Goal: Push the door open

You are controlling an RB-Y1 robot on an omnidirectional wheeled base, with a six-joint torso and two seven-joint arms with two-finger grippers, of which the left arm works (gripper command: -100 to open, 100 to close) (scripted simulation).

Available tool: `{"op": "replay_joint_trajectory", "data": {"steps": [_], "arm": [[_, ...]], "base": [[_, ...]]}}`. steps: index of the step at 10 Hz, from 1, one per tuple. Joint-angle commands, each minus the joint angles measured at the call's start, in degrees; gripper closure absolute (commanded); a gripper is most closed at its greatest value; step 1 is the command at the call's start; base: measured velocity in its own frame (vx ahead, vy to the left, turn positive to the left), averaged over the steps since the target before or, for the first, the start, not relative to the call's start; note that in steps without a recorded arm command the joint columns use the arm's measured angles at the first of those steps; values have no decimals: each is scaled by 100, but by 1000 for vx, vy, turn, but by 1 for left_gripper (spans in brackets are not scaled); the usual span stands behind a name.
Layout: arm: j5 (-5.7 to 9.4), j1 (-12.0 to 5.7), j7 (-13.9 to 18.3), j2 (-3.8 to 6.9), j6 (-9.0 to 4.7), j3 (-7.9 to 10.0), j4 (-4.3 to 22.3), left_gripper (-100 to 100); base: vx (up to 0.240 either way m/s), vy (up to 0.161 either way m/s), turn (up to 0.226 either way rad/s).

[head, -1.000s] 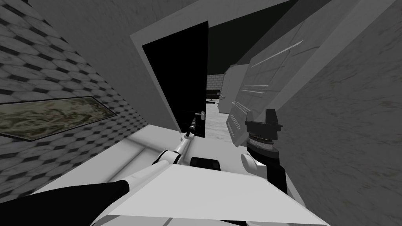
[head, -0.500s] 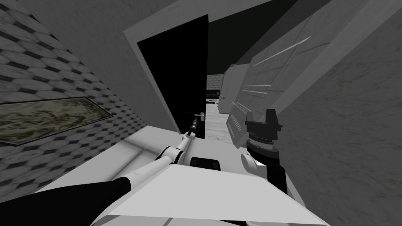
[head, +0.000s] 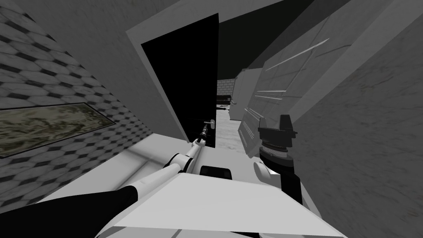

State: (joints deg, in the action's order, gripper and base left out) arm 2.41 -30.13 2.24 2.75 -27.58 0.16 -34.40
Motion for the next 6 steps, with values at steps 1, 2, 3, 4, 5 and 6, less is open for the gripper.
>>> {"op": "replay_joint_trajectory", "data": {"steps": [1, 2, 3, 4, 5, 6], "arm": [[6, -11, -10, 31, -4, 17, 18, -100], [9, -12, -13, 46, -5, 26, 23, -100], [13, -12, -16, 53, -7, 36, 29, -100], [16, -13, -19, 53, -8, 46, 34, -100], [20, -13, -21, 45, -10, 56, 39, -100], [24, -14, -25, 23, -12, 68, 46, -100]], "base": [[143, -1, -14], [193, -36, -25], [221, -46, -18], [206, -31, -20], [202, -22, -23], [197, -26, -26]]}}
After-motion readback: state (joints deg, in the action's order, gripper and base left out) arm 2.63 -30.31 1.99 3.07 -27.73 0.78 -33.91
